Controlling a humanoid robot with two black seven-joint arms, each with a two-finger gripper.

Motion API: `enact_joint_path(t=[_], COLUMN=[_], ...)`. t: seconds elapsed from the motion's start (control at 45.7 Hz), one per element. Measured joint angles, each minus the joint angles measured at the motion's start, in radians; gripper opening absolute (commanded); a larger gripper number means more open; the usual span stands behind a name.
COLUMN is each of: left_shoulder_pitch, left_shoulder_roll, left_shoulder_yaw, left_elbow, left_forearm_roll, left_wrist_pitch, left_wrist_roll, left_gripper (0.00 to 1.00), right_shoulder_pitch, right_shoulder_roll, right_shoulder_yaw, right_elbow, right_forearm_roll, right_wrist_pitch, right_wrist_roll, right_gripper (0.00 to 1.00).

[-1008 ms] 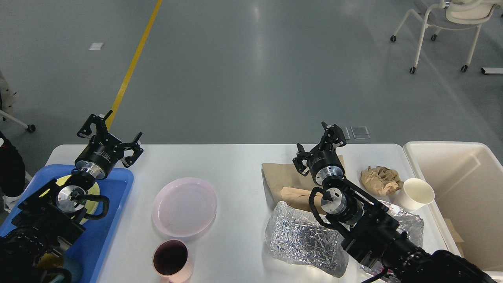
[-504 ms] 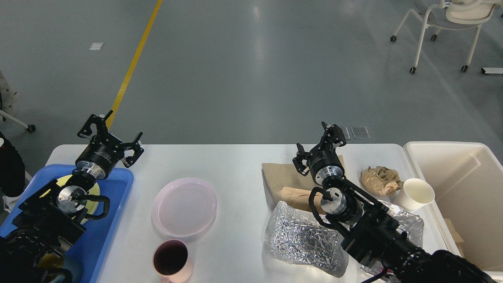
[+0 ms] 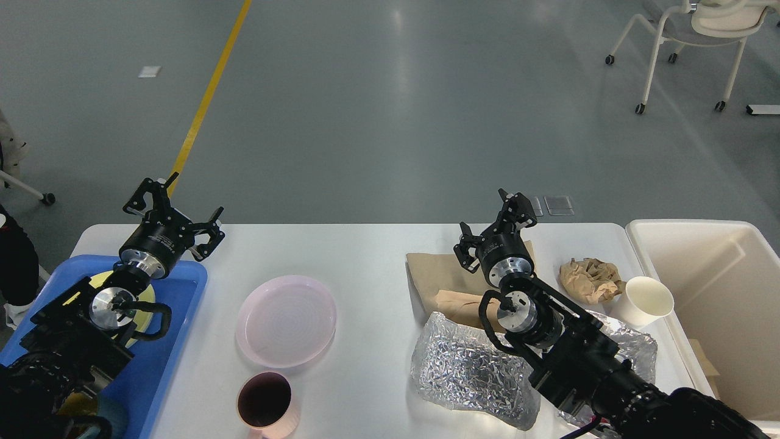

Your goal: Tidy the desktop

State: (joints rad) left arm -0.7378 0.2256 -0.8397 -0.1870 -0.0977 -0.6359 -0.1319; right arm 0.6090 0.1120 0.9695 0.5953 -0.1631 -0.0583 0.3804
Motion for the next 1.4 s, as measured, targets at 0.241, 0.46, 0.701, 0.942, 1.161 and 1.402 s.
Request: enact_joint_path(t=[0.241,0.46,0.701,0.942,1.161,1.402], left_shoulder_pitch=[-0.059,-0.284,-0.442,-0.727,-1.081,-1.313], left_shoulder_roll=[0.074,0.158,0.145,0.133,0.012,-0.174], left_shoulder_yaw=[0.236,0.634,1.256,1.724,2.066,2.204], left_elbow=[-0.006,-0.006,-0.055,-0.484,-0.859,-0.928], left_forearm_roll=[0.005,0.006,0.007,0.009,0.009,0.008], left_wrist_pitch=[0.11,0.213,0.214,0.205,0.205,0.204], left_wrist_roll=[0.005,0.006,0.005,0.004,-0.004,-0.001], left_gripper=[0.98,0.98,0.98,0.98,0.98,0.98], right_shoulder_pitch=[-0.001,-0.001,0.0,-0.001,-0.001,-0.002], right_shoulder_roll=[0.0,0.0,0.0,0.0,0.0,0.0], right_shoulder_yaw=[0.0,0.0,0.0,0.0,0.0,0.0], right_elbow=[0.0,0.0,0.0,0.0,0.001,0.001], right_forearm_roll=[0.0,0.0,0.0,0.0,0.0,0.0], right_wrist_pitch=[0.0,0.0,0.0,0.0,0.0,0.0], right_wrist_roll=[0.0,0.0,0.0,0.0,0.0,0.0], right_gripper=[1.0,1.0,1.0,1.0,1.0,1.0])
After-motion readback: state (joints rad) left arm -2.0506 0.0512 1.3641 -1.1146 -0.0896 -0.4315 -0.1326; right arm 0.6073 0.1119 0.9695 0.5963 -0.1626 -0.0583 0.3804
